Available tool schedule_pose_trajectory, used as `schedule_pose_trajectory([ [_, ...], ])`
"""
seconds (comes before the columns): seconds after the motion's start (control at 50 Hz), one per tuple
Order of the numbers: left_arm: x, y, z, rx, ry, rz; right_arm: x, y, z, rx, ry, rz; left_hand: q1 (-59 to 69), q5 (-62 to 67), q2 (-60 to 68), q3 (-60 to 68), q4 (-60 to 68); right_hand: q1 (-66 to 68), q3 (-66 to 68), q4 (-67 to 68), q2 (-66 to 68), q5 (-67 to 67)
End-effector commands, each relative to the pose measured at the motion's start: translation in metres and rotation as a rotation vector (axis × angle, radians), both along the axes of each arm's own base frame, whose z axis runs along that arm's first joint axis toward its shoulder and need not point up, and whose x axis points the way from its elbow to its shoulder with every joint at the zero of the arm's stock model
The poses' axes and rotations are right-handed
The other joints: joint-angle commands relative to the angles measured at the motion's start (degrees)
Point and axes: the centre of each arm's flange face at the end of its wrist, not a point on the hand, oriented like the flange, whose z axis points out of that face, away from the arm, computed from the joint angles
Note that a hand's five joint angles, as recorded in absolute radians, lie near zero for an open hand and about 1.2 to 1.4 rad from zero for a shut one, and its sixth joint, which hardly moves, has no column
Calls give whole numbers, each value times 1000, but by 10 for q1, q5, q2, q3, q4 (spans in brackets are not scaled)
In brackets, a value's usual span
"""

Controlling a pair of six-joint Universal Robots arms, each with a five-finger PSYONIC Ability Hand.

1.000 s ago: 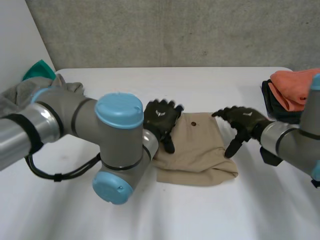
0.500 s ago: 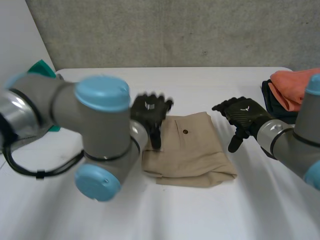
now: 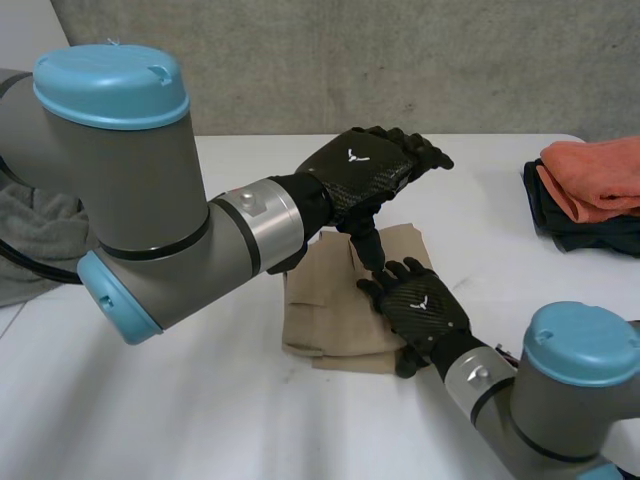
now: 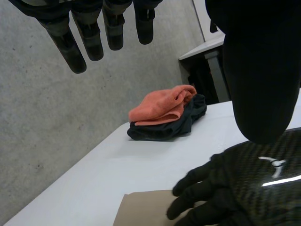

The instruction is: Fold the laundry.

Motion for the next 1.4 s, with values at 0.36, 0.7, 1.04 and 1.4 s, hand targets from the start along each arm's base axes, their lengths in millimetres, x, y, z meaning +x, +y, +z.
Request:
schedule_pose_trajectory([
  [0.36,6,-8,8,-25,19,33,31,-93,67,-398,-221,-95,14,-5,5,3,9,687,680,681,688,672],
  [0.7,17,-9,46,-104,114,88,-154,-277,173,-679,-366,-346,12,-6,3,1,7,687,680,681,688,672],
  [1.04,17,-7,25,-56,72,85,-264,-334,-3,-385,-331,-334,12,-6,3,1,7,687,680,681,688,672],
  [1.4,16,-1,29,-59,80,75,-298,-281,105,-314,-316,-544,11,-8,1,-1,5,-13,-20,-19,-12,-28],
])
